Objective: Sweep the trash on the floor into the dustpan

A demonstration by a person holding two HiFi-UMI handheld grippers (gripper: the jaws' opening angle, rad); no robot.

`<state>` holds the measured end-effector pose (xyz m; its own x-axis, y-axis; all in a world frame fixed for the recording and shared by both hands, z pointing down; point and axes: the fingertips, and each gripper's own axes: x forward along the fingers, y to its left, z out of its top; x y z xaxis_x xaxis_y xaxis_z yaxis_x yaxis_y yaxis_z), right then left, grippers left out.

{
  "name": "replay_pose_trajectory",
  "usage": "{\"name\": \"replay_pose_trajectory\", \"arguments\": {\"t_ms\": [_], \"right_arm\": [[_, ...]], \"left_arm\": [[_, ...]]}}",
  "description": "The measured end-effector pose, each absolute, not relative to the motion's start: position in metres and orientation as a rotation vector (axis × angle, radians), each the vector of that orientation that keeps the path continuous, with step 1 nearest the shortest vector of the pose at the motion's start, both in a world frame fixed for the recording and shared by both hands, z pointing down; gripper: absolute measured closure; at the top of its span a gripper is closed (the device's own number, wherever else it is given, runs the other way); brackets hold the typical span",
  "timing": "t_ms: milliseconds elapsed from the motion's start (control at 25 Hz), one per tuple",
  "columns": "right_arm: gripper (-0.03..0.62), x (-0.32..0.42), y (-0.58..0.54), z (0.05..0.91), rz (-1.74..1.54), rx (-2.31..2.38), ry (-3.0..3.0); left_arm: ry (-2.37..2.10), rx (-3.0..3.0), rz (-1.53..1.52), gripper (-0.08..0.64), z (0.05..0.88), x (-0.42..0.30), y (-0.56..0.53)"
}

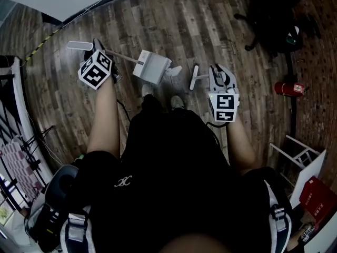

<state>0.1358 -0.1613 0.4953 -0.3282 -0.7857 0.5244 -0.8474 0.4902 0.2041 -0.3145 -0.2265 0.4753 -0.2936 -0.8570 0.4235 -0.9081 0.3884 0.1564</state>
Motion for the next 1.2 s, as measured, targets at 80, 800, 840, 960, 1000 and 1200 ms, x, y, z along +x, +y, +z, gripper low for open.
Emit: {"name": "replay_pose_trajectory", "arguments": {"t_ms": [80, 800, 840, 960, 1000, 1200], "right_arm": [[0.515, 0.128, -0.167, 0.497, 0.17, 1.406, -2.123], [0.516, 0.025, -0.216, 0.523, 0.236, 1.473, -1.943], [0.516, 0.024, -0.217, 0.523, 0.238, 1.475, -1.94], [0.515, 0.022, -0.22, 0.526, 0.247, 1.485, -1.927], [0.517, 0.022, -0.22, 0.526, 0.249, 1.484, -1.923], [0.516, 0.022, -0.221, 0.528, 0.255, 1.485, -1.918]], "left_arm": [[-2.15, 1.551, 0.149, 0.459, 0.488, -0.318, -0.248], [-1.845, 1.865, 0.306, 0.449, 0.586, -0.297, -0.365], [-1.848, 1.869, 0.3, 0.449, 0.585, -0.297, -0.368], [-1.859, 1.866, 0.292, 0.451, 0.587, -0.302, -0.374], [-1.864, 1.86, 0.291, 0.451, 0.588, -0.305, -0.375], [-1.89, 1.837, 0.285, 0.453, 0.587, -0.317, -0.377]]}}
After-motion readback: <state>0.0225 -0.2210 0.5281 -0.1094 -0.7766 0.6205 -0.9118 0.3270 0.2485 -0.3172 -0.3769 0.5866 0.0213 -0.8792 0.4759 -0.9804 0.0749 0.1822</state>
